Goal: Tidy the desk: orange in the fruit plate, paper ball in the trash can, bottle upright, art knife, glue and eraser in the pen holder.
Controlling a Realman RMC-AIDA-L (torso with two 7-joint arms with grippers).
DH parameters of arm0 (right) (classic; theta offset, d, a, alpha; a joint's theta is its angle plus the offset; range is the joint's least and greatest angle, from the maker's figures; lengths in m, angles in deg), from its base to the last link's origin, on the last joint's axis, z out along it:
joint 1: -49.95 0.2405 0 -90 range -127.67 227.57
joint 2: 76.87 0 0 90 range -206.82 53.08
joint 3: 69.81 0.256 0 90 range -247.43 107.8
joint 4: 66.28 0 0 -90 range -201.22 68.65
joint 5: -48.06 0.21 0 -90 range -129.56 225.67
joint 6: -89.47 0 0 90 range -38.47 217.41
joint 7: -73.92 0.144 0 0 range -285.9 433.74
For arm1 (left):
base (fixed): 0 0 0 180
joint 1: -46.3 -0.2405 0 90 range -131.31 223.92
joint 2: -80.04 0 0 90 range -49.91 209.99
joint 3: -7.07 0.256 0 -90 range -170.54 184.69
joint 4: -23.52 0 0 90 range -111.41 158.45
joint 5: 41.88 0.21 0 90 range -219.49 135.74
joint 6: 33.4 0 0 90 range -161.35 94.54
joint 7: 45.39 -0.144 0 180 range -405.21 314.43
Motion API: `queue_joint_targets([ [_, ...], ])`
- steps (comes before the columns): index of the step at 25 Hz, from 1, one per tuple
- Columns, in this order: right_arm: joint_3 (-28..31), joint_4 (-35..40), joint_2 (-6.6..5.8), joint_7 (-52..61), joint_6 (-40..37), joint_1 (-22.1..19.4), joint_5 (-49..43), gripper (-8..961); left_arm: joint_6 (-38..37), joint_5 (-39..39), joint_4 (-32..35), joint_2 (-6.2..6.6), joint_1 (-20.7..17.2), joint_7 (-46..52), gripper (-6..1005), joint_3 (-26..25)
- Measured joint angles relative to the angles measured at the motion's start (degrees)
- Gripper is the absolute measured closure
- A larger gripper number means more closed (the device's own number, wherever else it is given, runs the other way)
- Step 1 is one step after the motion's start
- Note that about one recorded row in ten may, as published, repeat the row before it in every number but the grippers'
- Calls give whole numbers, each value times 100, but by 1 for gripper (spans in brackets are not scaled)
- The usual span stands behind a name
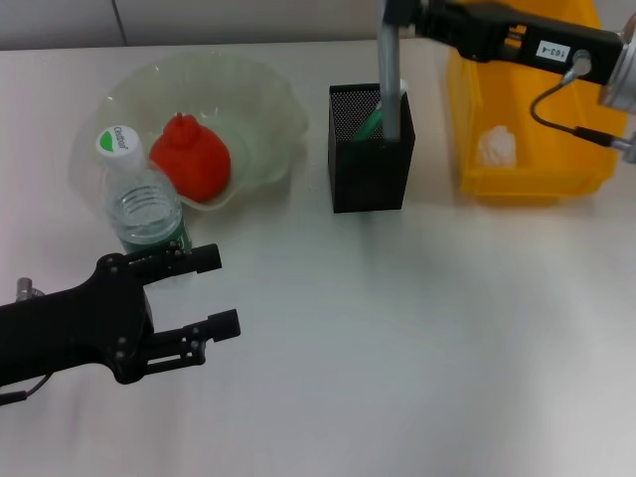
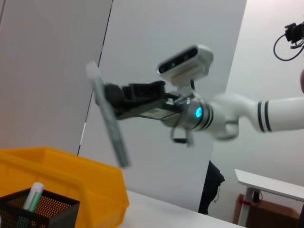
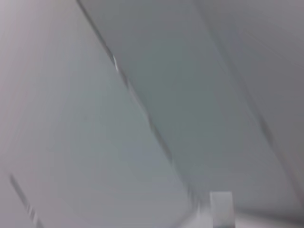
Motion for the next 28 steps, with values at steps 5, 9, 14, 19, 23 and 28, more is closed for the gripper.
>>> queue_joint_targets([
  [5, -51, -847, 138, -2361, 650, 156, 755, 790, 0, -1, 13, -2, 47, 18, 242, -4],
  [9, -313, -1191, 126, -2860, 1368, 301, 854, 773, 0, -15, -1, -3, 9, 6, 242, -7],
  [14, -980, -1103, 102, -2477, 1881, 286, 837, 752, 0, -27, -1, 4, -1, 3, 242, -9],
  [19, -1096, -269, 71, -1818, 1455, -296, 808, 731, 0, -38, -1, 4, 9, 11, 242, -11],
  [23, -1075, 628, 10, -1199, 749, -916, 489, 508, -64, -54, -2, 37, 35, 61, 242, -67],
  [28, -775, 1598, -94, -972, -1094, -1738, -705, 313, -251, -53, 50, 128, 62, 160, 242, -137],
])
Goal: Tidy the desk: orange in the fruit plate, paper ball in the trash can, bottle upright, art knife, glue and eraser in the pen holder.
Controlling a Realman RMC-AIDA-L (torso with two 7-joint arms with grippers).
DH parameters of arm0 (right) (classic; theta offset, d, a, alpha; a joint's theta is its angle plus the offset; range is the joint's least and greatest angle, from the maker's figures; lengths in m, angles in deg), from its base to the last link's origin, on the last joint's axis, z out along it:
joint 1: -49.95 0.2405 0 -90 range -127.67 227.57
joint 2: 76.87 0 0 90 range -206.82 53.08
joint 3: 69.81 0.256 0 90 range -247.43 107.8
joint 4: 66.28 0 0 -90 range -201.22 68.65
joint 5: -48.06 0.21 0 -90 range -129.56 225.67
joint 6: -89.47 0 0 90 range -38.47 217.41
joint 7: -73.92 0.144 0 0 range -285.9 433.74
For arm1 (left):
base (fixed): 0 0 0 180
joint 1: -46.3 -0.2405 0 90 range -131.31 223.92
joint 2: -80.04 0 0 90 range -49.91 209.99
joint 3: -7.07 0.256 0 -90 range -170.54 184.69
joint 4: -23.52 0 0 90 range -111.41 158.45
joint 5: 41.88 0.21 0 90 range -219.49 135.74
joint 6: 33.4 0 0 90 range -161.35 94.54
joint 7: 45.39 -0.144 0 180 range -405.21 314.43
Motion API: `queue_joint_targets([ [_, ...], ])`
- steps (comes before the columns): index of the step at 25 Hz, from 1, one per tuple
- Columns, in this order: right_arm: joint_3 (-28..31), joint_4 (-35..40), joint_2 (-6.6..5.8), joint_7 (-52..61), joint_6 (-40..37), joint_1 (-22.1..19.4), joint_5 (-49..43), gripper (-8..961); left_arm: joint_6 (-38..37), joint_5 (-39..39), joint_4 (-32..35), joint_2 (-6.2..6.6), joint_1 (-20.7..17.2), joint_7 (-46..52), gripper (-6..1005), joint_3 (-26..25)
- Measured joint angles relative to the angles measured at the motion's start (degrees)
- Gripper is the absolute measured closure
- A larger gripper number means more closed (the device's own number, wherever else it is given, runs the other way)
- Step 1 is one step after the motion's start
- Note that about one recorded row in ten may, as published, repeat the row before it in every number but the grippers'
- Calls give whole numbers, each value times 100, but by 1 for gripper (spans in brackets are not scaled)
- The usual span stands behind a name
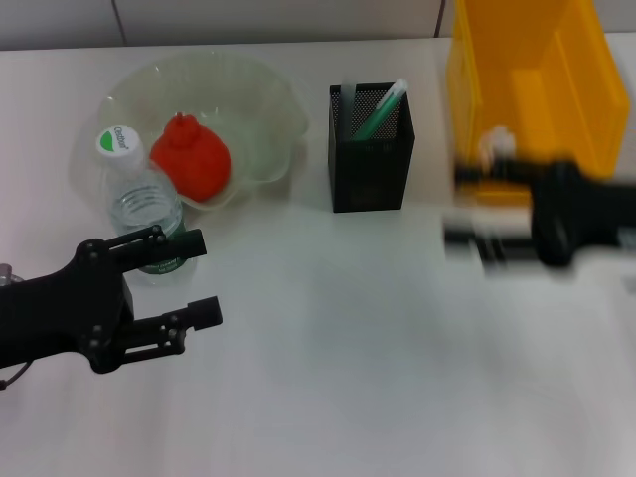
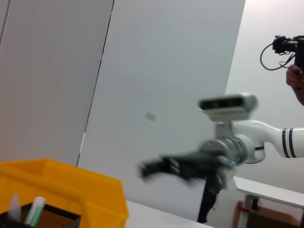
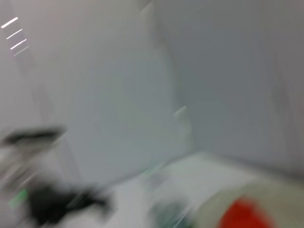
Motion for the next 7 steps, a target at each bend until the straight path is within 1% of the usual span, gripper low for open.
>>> queue_joint_targets([
  [1, 129, 22, 7, -90, -401, -74, -283, 274, -66, 13, 9, 29, 18, 41, 242, 9],
  [3, 296, -109, 39, -355, -1053, -137, -719, 226, -151, 53, 26, 83, 66, 171, 242, 29],
  [4, 326, -204, 54, -479, -1259, -150, -832, 203, -175, 83, 36, 110, 93, 246, 242, 38],
  [6, 330, -537, 105, -876, -1438, -166, -909, 155, -186, 137, 60, 140, 125, 345, 242, 40],
  [7, 330, -537, 105, -876, -1438, -166, -909, 155, -189, 165, 84, 149, 140, 389, 242, 39],
])
